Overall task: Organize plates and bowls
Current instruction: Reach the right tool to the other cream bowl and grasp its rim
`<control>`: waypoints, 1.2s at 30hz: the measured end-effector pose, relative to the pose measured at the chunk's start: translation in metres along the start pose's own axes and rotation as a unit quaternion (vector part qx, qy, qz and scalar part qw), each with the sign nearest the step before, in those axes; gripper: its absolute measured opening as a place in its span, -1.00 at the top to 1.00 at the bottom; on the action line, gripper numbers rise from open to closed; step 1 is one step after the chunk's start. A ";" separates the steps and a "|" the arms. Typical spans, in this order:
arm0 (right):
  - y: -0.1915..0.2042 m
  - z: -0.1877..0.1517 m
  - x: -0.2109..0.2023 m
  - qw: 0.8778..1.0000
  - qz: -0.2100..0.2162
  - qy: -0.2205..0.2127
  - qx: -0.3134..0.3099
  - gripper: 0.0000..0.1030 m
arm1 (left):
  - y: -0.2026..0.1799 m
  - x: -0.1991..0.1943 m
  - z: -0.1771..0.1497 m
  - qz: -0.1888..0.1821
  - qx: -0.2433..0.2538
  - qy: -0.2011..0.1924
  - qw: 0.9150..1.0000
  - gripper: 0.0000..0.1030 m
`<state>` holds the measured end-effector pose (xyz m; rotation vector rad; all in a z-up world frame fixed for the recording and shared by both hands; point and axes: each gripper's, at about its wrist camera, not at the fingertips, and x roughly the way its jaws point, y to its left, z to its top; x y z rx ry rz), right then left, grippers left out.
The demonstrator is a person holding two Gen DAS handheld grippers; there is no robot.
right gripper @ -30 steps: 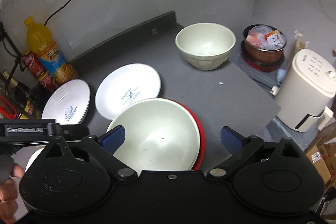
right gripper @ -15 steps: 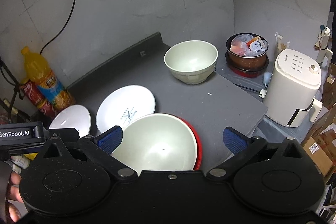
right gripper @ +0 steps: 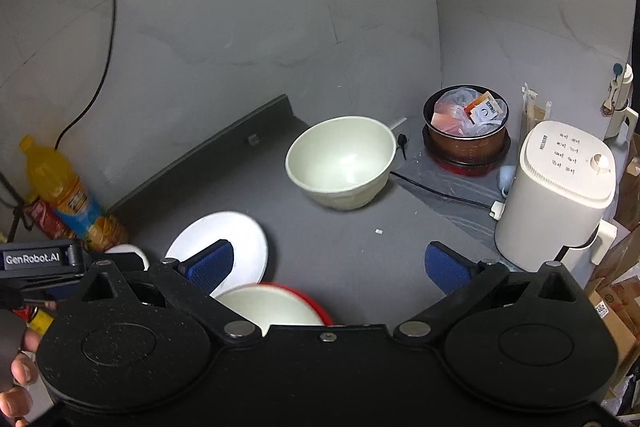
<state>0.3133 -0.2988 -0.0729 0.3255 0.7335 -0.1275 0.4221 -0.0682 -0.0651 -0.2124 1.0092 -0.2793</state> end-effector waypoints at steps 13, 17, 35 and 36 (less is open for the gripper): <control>-0.040 0.042 0.055 0.999 0.002 0.030 -0.012 -1.00 | -0.038 0.052 0.038 0.022 -0.009 0.020 1.000 -0.65; -0.053 0.054 0.070 0.999 0.016 0.036 -0.006 -1.00 | -0.048 0.069 0.046 0.030 -0.018 0.026 0.999 -0.65; -0.100 0.092 0.155 0.992 0.050 0.117 0.004 -0.62 | -0.088 0.145 0.071 0.039 -0.067 0.049 0.996 -0.63; -0.102 0.094 0.160 0.991 0.055 0.121 0.007 -0.52 | -0.088 0.149 0.072 0.039 -0.071 0.050 0.995 -0.62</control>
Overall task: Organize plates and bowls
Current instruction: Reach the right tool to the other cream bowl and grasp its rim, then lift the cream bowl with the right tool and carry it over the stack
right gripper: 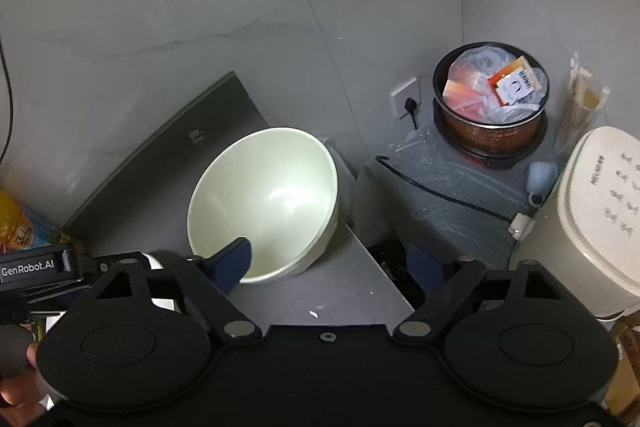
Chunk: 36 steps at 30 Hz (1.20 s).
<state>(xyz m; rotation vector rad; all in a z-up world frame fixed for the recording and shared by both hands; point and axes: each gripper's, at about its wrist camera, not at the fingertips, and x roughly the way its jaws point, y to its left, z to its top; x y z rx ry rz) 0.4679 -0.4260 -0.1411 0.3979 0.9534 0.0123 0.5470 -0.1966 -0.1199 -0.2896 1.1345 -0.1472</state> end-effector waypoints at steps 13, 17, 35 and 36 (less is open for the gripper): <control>-0.003 0.019 0.057 0.997 0.037 0.066 0.025 0.14 | -0.003 0.058 0.015 -0.005 -0.059 0.023 0.998 -0.03; -0.006 0.019 0.074 0.995 0.029 0.085 0.034 0.25 | -0.004 0.073 0.016 -0.006 -0.068 0.031 0.997 0.12; 0.008 0.011 0.064 0.998 0.020 0.064 0.014 0.60 | -0.013 0.091 0.014 -0.005 -0.053 0.058 0.997 0.73; 0.009 0.010 0.058 0.998 0.022 0.059 0.015 0.60 | -0.012 0.087 0.013 -0.008 -0.051 0.056 0.997 0.73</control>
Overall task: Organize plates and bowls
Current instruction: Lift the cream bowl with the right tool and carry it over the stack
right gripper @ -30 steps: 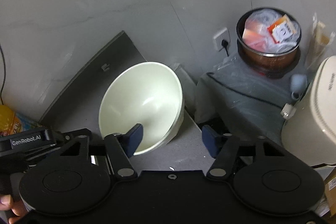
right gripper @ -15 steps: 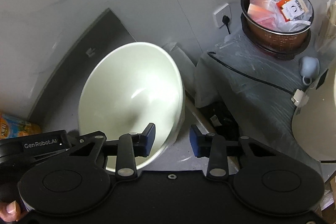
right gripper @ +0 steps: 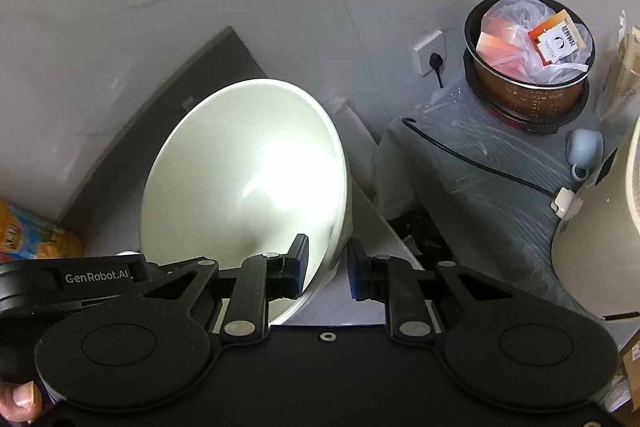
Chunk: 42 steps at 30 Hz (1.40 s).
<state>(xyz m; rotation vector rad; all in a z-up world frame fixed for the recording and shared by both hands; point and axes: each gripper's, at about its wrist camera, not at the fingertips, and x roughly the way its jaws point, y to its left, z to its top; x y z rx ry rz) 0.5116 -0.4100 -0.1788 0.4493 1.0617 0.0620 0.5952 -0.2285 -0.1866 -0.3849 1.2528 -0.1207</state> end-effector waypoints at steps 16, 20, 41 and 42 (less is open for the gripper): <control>0.036 -0.038 -0.055 0.999 0.023 -0.038 -0.012 0.60 | 0.024 -0.088 -0.023 -0.034 0.025 -0.047 0.998 0.73; 0.045 -0.048 -0.066 0.998 0.026 -0.047 -0.021 0.60 | 0.032 -0.099 -0.028 -0.035 0.029 -0.053 0.998 0.73; 0.081 -0.116 -0.100 0.997 0.020 -0.066 -0.026 0.59 | 0.083 -0.145 -0.080 -0.045 0.050 -0.065 0.996 0.72; 0.082 -0.120 -0.101 0.997 0.019 -0.067 -0.025 0.59 | 0.086 -0.146 -0.083 -0.045 0.051 -0.064 0.996 0.72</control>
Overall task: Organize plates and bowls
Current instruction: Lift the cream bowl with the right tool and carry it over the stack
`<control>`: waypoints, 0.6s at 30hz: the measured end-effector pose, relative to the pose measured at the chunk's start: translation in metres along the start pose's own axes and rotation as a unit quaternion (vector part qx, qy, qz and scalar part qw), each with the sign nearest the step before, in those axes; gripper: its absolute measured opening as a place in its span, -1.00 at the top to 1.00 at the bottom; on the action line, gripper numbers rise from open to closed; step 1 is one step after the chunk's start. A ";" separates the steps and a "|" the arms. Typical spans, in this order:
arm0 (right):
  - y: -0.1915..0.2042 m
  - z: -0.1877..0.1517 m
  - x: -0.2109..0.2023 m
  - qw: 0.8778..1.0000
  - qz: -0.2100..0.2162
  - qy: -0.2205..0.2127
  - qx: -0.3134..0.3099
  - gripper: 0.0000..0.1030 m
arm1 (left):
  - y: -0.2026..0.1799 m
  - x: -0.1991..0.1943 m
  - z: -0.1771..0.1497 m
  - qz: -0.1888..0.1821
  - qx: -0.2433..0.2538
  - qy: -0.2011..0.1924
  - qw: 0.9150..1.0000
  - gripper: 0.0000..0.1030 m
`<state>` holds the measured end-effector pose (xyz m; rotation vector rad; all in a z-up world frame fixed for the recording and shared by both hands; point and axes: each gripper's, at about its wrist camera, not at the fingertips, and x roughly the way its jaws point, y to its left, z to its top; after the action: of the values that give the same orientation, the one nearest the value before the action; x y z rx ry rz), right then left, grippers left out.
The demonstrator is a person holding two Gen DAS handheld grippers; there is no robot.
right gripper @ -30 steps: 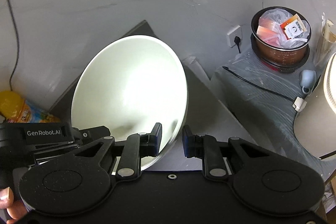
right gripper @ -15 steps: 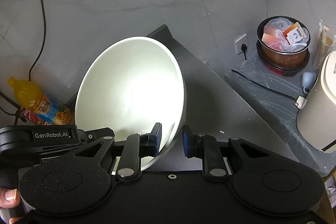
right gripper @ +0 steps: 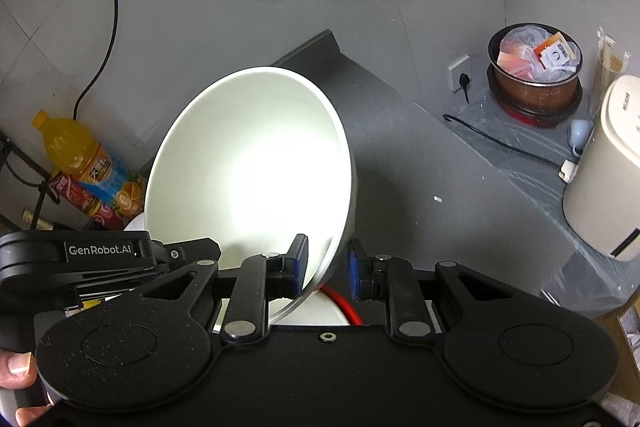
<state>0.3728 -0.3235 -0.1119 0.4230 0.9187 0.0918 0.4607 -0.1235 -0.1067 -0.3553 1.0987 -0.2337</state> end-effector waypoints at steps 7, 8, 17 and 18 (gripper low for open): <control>0.007 -0.019 -0.005 1.000 -0.005 0.002 0.003 0.59 | 0.009 -0.008 -0.015 -0.003 0.009 0.009 1.000 0.72; 0.008 -0.021 -0.005 1.000 -0.006 0.002 0.004 0.59 | 0.011 -0.009 -0.017 -0.002 0.009 0.010 1.000 0.72; 0.016 -0.038 -0.004 1.000 -0.016 0.017 0.004 0.59 | 0.026 -0.013 -0.031 -0.003 0.009 0.029 1.000 0.71; 0.016 -0.039 -0.002 1.000 -0.017 0.019 0.003 0.59 | 0.028 -0.012 -0.031 -0.003 0.008 0.032 0.999 0.70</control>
<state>0.3419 -0.2968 -0.1245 0.4127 0.9643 0.0664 0.4274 -0.0988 -0.1204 -0.3390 1.1574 -0.2608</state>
